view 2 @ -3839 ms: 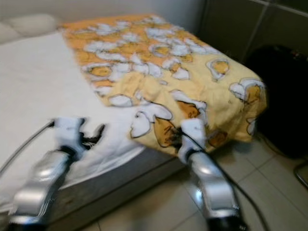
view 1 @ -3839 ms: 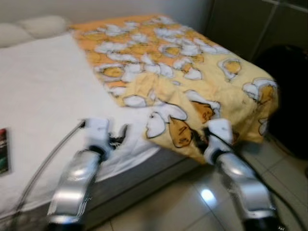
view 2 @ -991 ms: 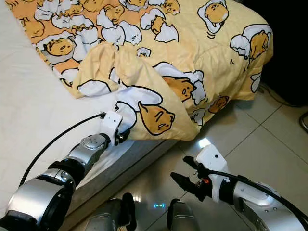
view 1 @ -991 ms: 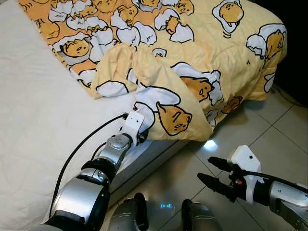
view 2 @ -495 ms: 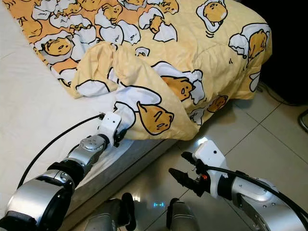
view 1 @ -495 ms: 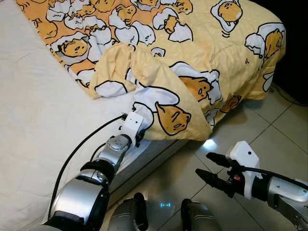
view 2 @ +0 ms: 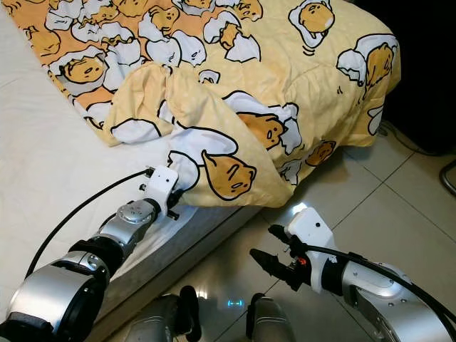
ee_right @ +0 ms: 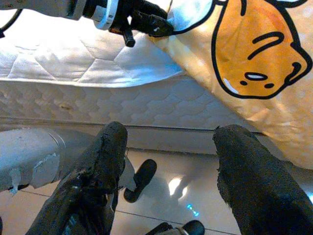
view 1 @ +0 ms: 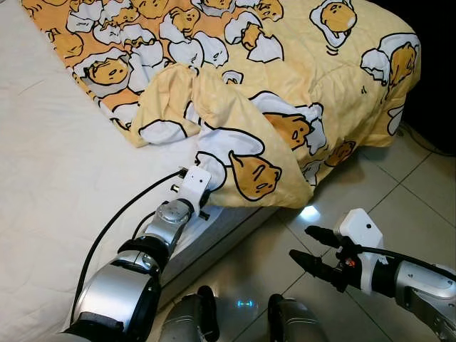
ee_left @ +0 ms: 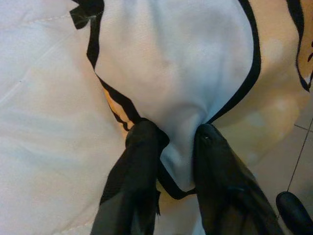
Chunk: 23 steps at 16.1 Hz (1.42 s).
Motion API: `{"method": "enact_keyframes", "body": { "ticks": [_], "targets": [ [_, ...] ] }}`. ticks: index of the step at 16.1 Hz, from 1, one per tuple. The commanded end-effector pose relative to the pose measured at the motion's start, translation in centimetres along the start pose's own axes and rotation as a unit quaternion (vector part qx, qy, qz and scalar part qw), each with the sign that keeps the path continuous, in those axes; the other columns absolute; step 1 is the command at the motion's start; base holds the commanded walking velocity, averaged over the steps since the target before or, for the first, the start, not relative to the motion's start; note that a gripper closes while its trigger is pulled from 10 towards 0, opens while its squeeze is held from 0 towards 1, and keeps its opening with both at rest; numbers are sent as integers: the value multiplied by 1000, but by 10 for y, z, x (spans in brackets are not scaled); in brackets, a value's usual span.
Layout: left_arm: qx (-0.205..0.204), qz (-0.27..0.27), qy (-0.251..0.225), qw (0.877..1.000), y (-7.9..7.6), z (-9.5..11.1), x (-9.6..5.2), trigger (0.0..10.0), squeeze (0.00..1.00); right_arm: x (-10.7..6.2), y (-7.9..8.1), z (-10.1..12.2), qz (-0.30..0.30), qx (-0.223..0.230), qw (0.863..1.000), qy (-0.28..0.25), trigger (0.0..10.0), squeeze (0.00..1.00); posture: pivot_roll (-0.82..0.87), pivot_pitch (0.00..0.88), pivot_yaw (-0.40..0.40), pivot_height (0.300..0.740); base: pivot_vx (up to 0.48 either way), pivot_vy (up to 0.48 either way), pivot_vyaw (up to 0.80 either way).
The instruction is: Clean up the room
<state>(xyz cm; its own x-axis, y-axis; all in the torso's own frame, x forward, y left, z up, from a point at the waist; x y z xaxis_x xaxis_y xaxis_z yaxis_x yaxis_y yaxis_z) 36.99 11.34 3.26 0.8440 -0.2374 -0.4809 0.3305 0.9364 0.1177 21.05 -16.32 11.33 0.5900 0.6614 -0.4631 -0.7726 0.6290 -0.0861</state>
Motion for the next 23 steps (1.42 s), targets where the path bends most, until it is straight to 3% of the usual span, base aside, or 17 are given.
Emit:
{"method": "enact_keyframes", "body": {
  "ticks": [1, 6, 9, 11, 12, 14, 16, 17, 19, 22, 23],
  "targets": [
    [-6, 7, 17, 1000, 6, -11, -2, 0, 0, 1, 2, -3, 4, 7, 1000, 4, 10000, 0, -195, 256, 98, 740, 0, 0, 0],
    [-12, -11, 5, 1000, 4, -9, -3, 0, 0, 2, 1, -4, 2, 6, 1000, 4, 10000, 0, -187, 250, 101, 740, 0, 0, 0],
    [-10, -81, -20, 996, -11, -11, -7, 0, 0, -1, -1, -6, -6, 5, 1000, 6, 10000, 0, -175, 228, 116, 740, 0, 0, 0],
    [-12, -143, -23, 989, -33, -34, -21, 0, 0, -4, -1, -11, -8, 5, 1000, 13, 10000, 0, -162, 213, 110, 740, 0, 0, 0],
    [-2, -169, -4, 986, -48, -57, -35, 0, 0, -5, 0, -13, -5, 4, 1000, 19, 10000, 0, -160, 211, 105, 740, 0, 0, 0],
    [14, -190, 27, 981, -60, -85, -53, 0, 0, -5, 1, -16, 1, 3, 1000, 26, 10000, 0, -158, 209, 95, 740, 0, 0, 0],
    [36, -202, 72, 976, -66, -113, -77, 0, 0, -4, 2, -19, 12, -4, 999, 36, 10000, 0, -151, 206, 85, 740, 0, 0, 0],
    [30, -197, 88, 976, -64, -121, -84, 0, 0, -3, 1, -20, 15, -5, 999, 39, 10000, 0, -147, 205, 78, 740, 0, 0, 0],
    [4, -192, 174, 966, -64, -151, -114, 0, 0, -3, 1, -25, 26, -14, 998, 56, 10000, 0, -146, 206, 60, 740, 0, 0, 0],
    [-21, -241, 223, 944, -83, -159, -131, 0, 0, -3, 2, -27, 36, -19, 997, 66, 10000, 0, -151, 213, 46, 740, 0, 0, 0],
    [-17, -263, 215, 941, -95, -154, -132, 1490, 0, -4, 3, -28, 40, -23, 996, 72, 10000, 0, -153, 216, 44, 740, 0, 0, 0]
  ]
}}
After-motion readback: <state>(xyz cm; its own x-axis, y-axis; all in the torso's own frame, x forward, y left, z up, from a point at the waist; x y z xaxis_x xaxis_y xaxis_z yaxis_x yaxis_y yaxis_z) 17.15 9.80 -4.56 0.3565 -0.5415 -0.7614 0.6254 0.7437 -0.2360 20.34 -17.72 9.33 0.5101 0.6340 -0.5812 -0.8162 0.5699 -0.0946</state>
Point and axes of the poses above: a point about 5 cm out from each wrist's last joint towards the gripper, its own x axis pointing out of the wrist towards the gripper, its own z axis along the axis of the wrist's last joint, y = z × x, the point moved 3 cm from there along x, pointing out of the wrist towards the gripper, and after that the axes turned 7 degrees about -x, right-handed, at the moved point
